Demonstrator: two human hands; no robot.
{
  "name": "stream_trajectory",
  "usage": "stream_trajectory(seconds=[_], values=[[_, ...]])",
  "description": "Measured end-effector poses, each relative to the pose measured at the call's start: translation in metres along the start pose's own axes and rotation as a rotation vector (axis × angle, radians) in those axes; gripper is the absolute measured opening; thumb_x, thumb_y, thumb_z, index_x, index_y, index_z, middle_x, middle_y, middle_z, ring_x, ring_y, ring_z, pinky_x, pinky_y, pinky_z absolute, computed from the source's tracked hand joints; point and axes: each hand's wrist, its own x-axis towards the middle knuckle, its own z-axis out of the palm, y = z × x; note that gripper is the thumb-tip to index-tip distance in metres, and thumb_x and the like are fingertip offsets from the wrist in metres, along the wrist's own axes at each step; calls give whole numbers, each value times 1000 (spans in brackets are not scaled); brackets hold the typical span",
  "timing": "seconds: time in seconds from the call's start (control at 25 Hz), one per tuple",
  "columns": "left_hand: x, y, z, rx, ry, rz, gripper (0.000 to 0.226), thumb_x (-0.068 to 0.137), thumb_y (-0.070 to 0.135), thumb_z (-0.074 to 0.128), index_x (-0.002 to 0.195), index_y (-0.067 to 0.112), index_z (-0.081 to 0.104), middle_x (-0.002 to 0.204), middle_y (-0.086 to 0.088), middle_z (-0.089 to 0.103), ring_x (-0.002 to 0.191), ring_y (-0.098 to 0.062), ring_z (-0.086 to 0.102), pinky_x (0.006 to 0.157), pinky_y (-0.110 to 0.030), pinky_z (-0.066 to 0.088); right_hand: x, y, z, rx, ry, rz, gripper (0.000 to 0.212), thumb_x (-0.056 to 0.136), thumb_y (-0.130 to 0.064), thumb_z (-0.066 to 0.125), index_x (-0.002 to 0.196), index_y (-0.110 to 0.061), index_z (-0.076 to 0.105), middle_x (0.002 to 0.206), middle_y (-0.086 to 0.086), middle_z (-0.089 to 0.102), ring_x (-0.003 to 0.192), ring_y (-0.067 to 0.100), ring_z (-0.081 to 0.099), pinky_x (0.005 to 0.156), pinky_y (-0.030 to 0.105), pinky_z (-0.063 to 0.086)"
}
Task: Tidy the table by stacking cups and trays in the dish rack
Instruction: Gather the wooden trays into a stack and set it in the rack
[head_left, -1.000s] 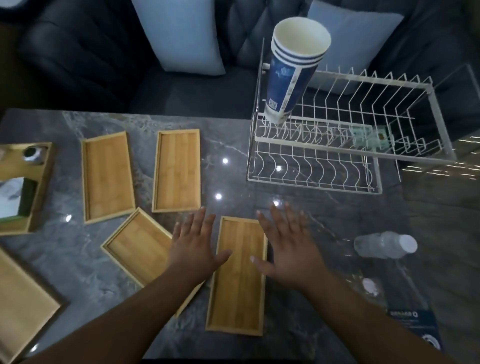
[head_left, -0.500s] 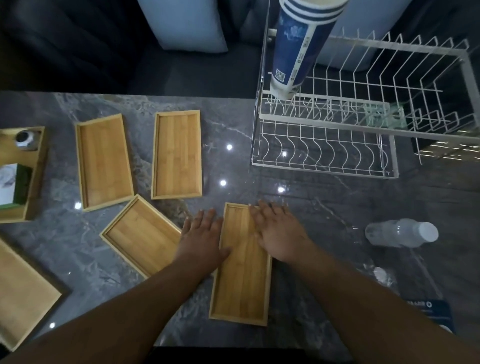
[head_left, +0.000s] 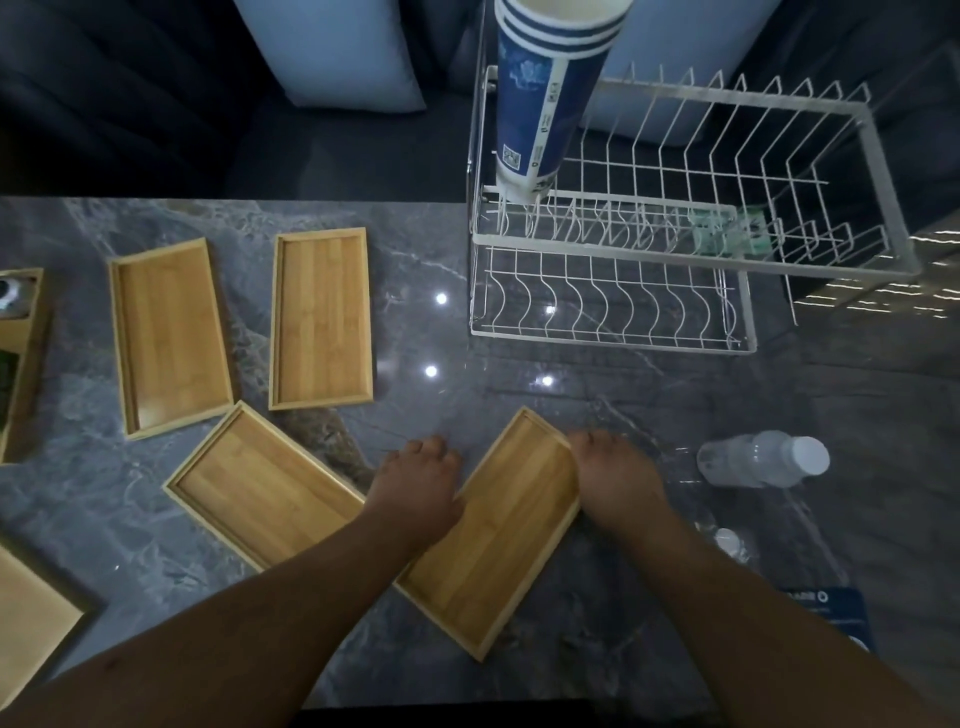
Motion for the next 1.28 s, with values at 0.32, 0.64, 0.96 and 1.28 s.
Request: stream_trajectory(seconds=[0.32,0.64,0.96,1.28], values=[[8,-7,-3,102,16,45,36,90,45,54,113,21,66,114,-7,64,106,-29,61,88,-42,47,-21,46,1,-10,-57,300,29,95,-17,44,119,-8,56,106,10,71,94,27,71,79,37,56],[31,-18,-22,-203,92,-292,29,85,48,56,96,22,63,96,-4,72,90,-29,69,75,-38,53,-18,48,4,176,-284,480,51,93,-22,45,141,-8,39,131,16,61,119,36,61,100,47,51],[22,-7,-1,-199,-18,-292,39,93,38,52,124,14,55,122,-10,64,110,-30,64,91,-44,48,-4,41,-12,427,-195,555,36,94,-10,49,129,-2,51,128,21,62,117,37,61,102,45,50],[25,-27,-38,-597,244,-452,13,92,25,49,99,22,38,83,-7,59,89,-41,67,68,-37,40,-6,17,-27,515,-26,478,29,94,-17,52,119,-7,61,114,16,69,92,31,64,83,34,48]])
